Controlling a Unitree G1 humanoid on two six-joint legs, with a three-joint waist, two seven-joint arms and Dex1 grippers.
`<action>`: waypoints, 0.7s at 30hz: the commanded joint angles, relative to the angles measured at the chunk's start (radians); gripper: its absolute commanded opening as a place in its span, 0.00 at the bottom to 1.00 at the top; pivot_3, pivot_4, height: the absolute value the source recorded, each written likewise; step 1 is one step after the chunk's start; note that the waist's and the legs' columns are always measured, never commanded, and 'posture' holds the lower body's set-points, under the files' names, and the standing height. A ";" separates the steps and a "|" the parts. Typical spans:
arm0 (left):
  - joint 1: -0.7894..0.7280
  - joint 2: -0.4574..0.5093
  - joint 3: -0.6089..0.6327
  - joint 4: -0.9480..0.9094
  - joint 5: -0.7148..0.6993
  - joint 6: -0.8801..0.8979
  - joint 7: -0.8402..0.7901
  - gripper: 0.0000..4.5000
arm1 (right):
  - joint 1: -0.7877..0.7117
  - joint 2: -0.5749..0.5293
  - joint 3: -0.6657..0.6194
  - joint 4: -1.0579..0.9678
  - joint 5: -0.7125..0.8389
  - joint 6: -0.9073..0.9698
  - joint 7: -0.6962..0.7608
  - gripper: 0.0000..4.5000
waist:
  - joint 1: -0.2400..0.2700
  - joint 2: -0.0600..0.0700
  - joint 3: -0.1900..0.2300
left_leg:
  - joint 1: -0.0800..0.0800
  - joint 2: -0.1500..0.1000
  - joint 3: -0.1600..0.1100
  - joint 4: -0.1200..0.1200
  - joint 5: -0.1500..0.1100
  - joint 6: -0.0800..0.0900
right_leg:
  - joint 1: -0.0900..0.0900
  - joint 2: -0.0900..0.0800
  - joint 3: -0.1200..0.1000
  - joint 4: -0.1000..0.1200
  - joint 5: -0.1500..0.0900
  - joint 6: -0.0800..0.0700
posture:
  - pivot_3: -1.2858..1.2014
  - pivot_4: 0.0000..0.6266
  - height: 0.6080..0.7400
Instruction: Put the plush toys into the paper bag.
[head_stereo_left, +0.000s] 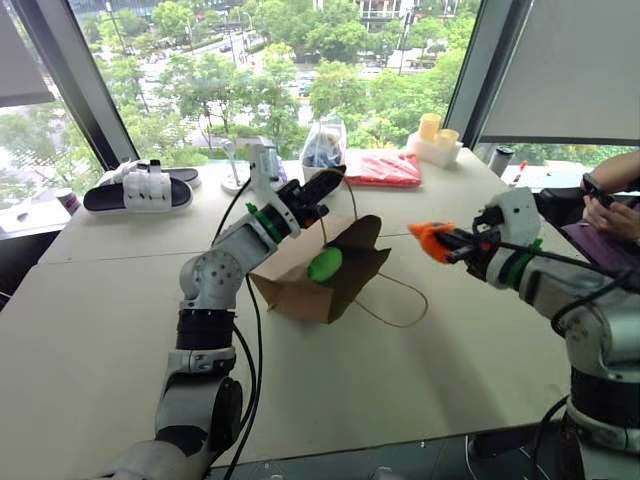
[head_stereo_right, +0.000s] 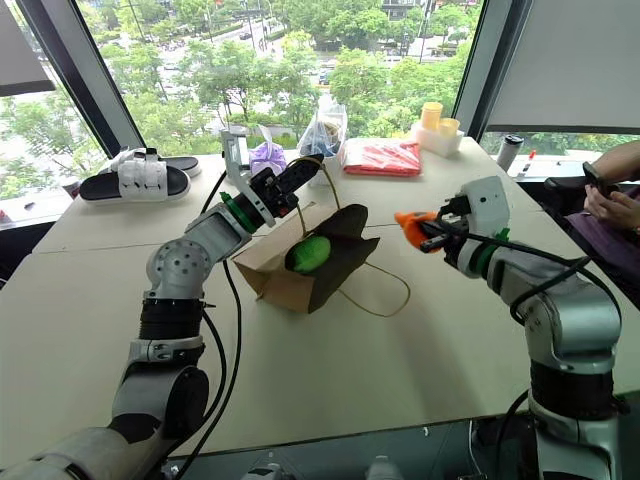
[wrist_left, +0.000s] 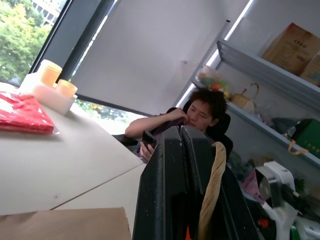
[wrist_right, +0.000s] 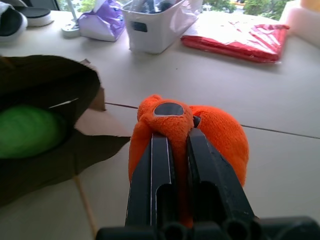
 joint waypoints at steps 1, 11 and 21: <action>-0.036 0.005 0.021 -0.017 -0.028 0.007 0.004 0.00 | -0.032 0.074 -0.048 -0.128 0.109 0.104 -0.031 0.01 | 0.001 0.000 0.000 | 0.000 0.000 0.000 0.000 0.000 0.000 | 0.000 0.000 0.000 0.000 0.000 0.000 | 0.52 0.24 1.00; -0.043 -0.024 0.038 -0.016 -0.074 0.029 0.023 0.00 | -0.137 0.306 0.201 0.099 0.017 -0.056 -0.147 0.01 | 0.002 0.000 0.000 | 0.000 -0.001 0.000 0.001 0.000 0.000 | 0.001 0.000 0.000 0.000 0.000 0.000 | 0.52 0.24 1.00; -0.045 -0.045 0.123 -0.026 -0.180 0.048 0.143 0.00 | -0.195 0.328 0.422 0.324 -0.125 -0.275 -0.092 0.47 | -0.001 0.000 0.000 | 0.000 -0.001 0.000 0.000 0.003 -0.005 | 0.000 0.000 0.000 0.000 0.000 0.000 | 0.52 0.24 1.00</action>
